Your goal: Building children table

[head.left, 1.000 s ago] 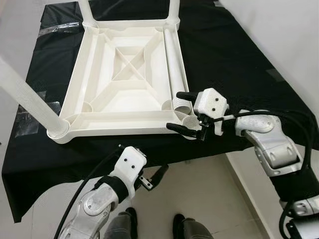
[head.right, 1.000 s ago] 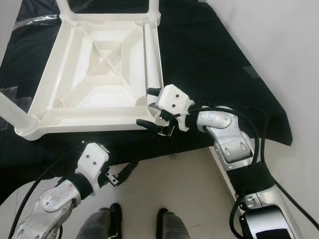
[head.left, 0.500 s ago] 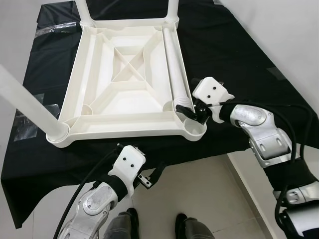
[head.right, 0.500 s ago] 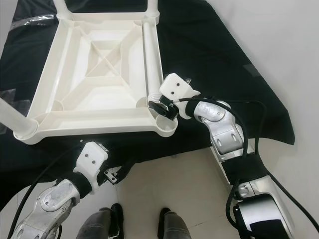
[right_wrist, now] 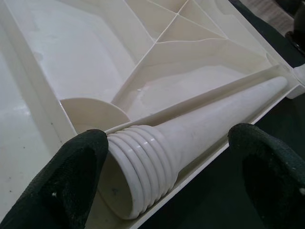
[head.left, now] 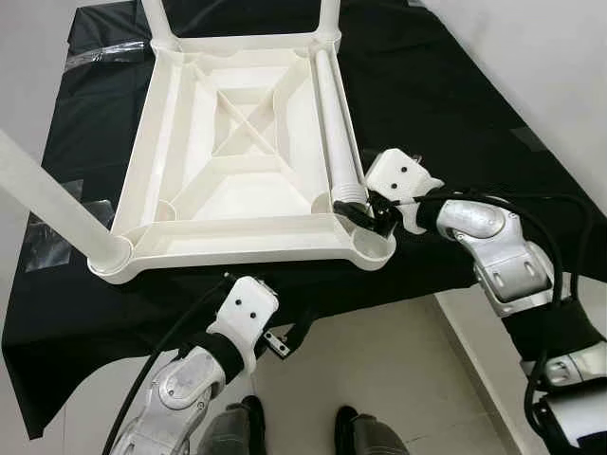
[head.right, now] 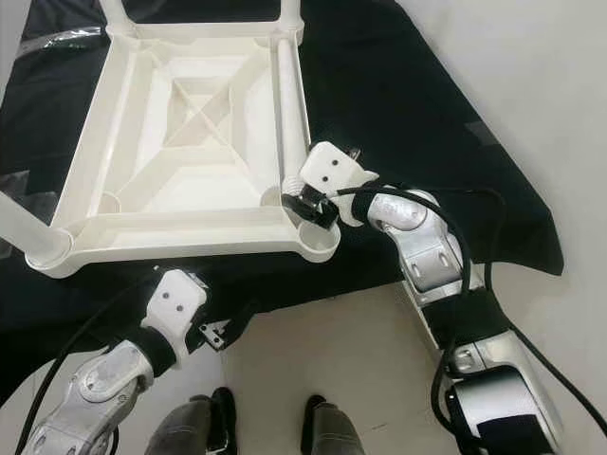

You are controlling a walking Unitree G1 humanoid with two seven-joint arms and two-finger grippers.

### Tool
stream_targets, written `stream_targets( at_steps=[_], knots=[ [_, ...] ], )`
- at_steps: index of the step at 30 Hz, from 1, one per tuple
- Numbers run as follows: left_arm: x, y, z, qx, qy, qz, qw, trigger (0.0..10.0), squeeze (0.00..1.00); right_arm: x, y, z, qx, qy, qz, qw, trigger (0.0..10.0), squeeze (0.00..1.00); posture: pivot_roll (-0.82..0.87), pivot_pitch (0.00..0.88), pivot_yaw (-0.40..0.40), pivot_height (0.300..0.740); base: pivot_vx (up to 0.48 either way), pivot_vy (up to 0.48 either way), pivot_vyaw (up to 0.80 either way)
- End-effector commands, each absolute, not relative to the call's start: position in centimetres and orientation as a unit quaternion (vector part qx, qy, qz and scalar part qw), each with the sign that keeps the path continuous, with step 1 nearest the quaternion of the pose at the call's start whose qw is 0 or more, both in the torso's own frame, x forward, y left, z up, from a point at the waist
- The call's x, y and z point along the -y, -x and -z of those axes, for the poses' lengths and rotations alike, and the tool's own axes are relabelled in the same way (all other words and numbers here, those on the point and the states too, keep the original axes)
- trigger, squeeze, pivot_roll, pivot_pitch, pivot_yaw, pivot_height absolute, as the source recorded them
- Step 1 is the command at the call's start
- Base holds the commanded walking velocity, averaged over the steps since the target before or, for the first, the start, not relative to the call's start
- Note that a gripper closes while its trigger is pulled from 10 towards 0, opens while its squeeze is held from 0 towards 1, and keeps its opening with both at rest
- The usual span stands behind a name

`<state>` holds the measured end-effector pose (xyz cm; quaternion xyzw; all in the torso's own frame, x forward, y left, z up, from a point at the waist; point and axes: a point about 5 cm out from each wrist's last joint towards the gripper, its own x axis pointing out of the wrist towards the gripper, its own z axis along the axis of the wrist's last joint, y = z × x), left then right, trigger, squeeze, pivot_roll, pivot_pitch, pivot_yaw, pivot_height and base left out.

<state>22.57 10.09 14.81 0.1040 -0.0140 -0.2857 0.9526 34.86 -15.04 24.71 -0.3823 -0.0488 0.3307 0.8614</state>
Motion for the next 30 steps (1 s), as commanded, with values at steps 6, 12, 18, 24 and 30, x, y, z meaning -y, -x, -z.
stream_targets(
  at_steps=[6,12,18,24,30],
  knots=[
    [-9.9,-22.4,-14.7,0.012,-0.112,0.289,0.950,10.0,0.00,15.0,-35.4,-24.6,0.035,0.425,-0.323,0.845,10.0,0.00,0.08,0.263,-0.031,0.740,0.000,0.000,0.00],
    [-9.9,-22.4,-14.8,0.015,-0.112,0.289,0.951,10.0,0.00,15.0,-35.5,-24.5,0.028,0.447,-0.325,0.833,10.0,0.00,0.08,0.265,-0.031,0.740,0.000,0.000,0.00],
    [-9.9,-22.4,-14.9,0.015,-0.110,0.288,0.951,10.0,0.00,15.8,-35.6,-25.1,0.022,0.446,-0.335,0.830,10.0,0.00,0.08,0.267,-0.032,0.740,0.000,0.000,0.00],
    [-9.9,-22.4,-14.9,0.015,-0.112,0.288,0.951,10.0,0.00,16.8,-35.8,-25.8,0.021,0.457,-0.329,0.826,10.0,0.00,0.08,0.267,-0.031,0.740,0.000,0.000,0.00],
    [-9.9,-22.5,-14.9,0.015,-0.112,0.288,0.951,10.0,0.00,17.1,-35.6,-26.0,0.018,0.465,-0.340,0.817,10.0,0.00,0.08,0.268,-0.030,0.740,0.000,0.000,0.00]
  ],
)
